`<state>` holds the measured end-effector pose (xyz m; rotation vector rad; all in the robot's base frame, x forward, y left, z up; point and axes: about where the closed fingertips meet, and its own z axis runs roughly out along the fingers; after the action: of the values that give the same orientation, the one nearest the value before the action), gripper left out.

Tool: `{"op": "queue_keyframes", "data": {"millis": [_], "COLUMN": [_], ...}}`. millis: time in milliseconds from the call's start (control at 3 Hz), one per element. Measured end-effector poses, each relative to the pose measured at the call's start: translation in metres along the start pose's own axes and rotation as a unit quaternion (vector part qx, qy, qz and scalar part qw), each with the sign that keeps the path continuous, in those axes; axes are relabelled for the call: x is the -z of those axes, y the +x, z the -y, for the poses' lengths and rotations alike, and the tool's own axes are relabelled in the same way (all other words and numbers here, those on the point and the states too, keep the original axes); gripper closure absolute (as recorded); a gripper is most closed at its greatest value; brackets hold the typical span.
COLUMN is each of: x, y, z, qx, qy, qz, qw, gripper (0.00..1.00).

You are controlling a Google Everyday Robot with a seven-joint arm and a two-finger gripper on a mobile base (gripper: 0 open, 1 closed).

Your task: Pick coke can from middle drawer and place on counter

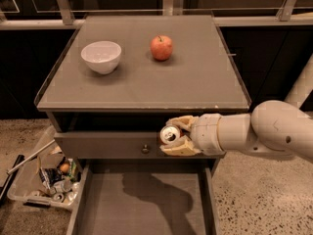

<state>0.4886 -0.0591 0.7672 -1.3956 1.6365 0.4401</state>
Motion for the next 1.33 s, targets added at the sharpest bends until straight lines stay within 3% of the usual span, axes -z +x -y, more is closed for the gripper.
{"op": "queue_keyframes", "data": {"millis": [333,1000,1333], "x": [0.003,0.041,0.055], "y": [-0.006,-0.057,-0.091], "z": [-0.004,-0.011,0.009], "qx": [0.0,0.048,0.076], "qy": [0.0,0.015,0.023], "qz": [0.001,0.011,0.014], "qw": [1.0,0.9987,0.9967], "gripper": [1.0,1.0,1.0]}}
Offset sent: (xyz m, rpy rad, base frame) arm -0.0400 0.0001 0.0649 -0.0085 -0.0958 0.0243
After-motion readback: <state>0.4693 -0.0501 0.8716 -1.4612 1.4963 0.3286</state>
